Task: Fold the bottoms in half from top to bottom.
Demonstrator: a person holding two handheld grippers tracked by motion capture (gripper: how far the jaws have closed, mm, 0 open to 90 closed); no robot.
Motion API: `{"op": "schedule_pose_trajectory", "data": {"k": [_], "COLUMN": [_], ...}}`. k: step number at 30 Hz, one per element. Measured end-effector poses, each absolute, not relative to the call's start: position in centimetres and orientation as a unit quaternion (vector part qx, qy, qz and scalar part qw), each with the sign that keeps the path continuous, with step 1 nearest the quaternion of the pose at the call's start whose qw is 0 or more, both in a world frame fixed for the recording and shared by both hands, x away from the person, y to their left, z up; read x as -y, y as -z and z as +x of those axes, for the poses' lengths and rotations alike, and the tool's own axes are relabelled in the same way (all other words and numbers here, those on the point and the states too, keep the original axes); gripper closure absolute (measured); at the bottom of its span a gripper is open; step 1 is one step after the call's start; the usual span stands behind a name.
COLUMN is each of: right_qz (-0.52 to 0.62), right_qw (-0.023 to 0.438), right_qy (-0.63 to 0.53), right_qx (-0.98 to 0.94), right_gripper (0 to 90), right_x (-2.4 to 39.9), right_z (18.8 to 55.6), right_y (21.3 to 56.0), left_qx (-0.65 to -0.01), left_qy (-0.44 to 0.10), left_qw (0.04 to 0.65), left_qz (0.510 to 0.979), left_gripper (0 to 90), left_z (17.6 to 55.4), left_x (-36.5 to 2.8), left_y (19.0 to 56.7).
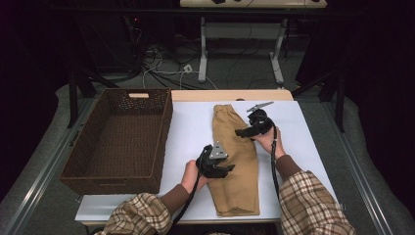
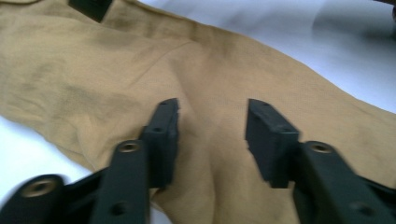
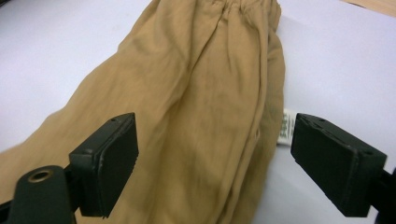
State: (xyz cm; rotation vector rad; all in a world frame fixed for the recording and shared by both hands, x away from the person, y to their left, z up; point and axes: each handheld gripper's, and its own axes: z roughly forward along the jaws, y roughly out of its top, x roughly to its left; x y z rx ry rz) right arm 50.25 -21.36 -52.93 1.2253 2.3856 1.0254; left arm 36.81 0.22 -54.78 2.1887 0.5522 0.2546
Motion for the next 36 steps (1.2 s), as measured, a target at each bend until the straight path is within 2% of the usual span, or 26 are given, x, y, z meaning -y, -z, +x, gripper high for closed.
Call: {"op": "schedule_pose_trajectory", "data": {"k": [4, 7, 14, 15, 27, 28, 29, 30, 35, 36], "right_qz": [0.43, 0.44, 0.45, 0.455, 0.481, 0.483, 0.485, 0.485, 0.488, 0.488], "right_qw": [0.136, 0.135, 0.138, 0.133, 0.137, 0.138, 0.138, 0.138, 0.127, 0.127], "right_qy": [-0.349, -0.343, -0.324, -0.315, -0.295, -0.295, -0.29, -0.29, -0.285, -0.285], "right_qx": [-0.821, -0.819, -0.821, -0.822, -0.814, -0.812, -0.813, -0.813, -0.815, -0.815], "right_gripper": [15.8, 16.6, 22.0, 25.4, 38.7, 41.3, 48.2, 48.2, 63.6, 63.6], "right_x": [20.7, 20.2, 19.0, 18.7, 17.9, 17.7, 17.6, 17.6, 17.3, 17.3], "right_z": [51.5, 52.5, 54.4, 55.0, 57.1, 57.3, 57.6, 57.6, 57.6, 57.6], "right_y": [53.2, 53.5, 54.3, 54.6, 54.8, 54.8, 54.7, 54.7, 54.5, 54.5], "left_qx": [-0.238, -0.254, -0.267, -0.267, -0.266, -0.265, -0.266, -0.266, -0.267, -0.267], "left_qy": [-0.107, -0.104, -0.095, -0.093, -0.083, -0.083, -0.083, -0.083, -0.08, -0.08], "left_qw": [0.404, 0.4, 0.39, 0.39, 0.39, 0.39, 0.39, 0.39, 0.391, 0.391], "left_qz": [0.877, 0.875, 0.876, 0.876, 0.878, 0.878, 0.878, 0.878, 0.877, 0.877], "left_gripper": [72.2, 75.5, 78.6, 79.8, 82.8, 82.8, 82.9, 82.9, 82.9, 83.0], "left_z": [37.4, 37.8, 38.2, 38.2, 38.3, 38.3, 38.3, 38.3, 38.4, 38.4], "left_x": [0.0, 0.0, 0.0, 0.0, 0.0, 0.0, 0.0, 0.0, -0.1, -0.1], "left_y": [55.4, 55.7, 56.1, 56.1, 56.2, 56.2, 56.2, 56.2, 56.2, 56.2]}}
